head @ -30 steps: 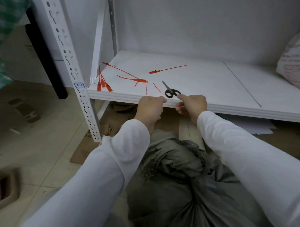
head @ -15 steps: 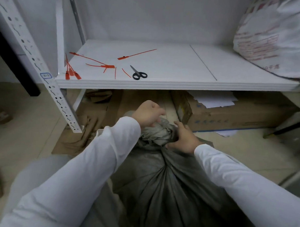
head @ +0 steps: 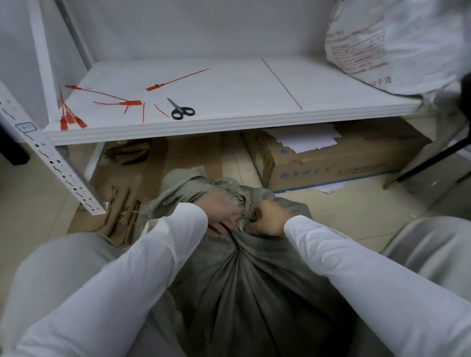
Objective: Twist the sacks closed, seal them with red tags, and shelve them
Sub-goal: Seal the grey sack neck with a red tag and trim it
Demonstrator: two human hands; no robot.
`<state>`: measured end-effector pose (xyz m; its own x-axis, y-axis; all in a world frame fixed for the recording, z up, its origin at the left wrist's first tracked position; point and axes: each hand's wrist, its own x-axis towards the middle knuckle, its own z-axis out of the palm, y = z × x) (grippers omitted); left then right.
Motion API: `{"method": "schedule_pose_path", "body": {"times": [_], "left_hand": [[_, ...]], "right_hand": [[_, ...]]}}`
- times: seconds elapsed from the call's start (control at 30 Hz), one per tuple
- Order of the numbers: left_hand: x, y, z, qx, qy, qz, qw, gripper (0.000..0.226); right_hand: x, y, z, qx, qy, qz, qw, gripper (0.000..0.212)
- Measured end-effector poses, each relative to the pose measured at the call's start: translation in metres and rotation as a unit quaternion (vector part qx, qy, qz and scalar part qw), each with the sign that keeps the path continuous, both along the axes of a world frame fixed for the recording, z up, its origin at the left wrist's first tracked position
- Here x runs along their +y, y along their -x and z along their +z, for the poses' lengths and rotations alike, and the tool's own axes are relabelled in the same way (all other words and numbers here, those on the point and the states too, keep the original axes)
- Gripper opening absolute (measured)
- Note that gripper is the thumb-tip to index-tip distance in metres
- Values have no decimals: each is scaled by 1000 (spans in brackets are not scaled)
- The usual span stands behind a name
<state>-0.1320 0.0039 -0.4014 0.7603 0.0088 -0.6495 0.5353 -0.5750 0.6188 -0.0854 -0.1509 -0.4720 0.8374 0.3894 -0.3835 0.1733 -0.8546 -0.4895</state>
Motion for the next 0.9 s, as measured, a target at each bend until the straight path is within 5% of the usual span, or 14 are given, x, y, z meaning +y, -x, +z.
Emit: {"method": "schedule_pose_path", "body": {"times": [0.17,0.3,0.43,0.77,0.9], "left_hand": [[-10,8,-29,18,-4,70,997,26],[-25,6,-45,-62,145,246,956,15],[-37,2,-57,-107,190,356,909,44],[-47,-13,-69,-132,242,456,846,57],[-52,-11,-64,-150,287,483,814,33]], "right_hand": [[-7,3,-5,-15,1,35,999,17],[-14,2,-9,-19,-28,25,999,16],[-16,3,-12,-38,-30,19,999,17],[-22,3,-18,19,-130,-23,991,16],[-22,-2,-21,24,-187,-94,978,29]]}}
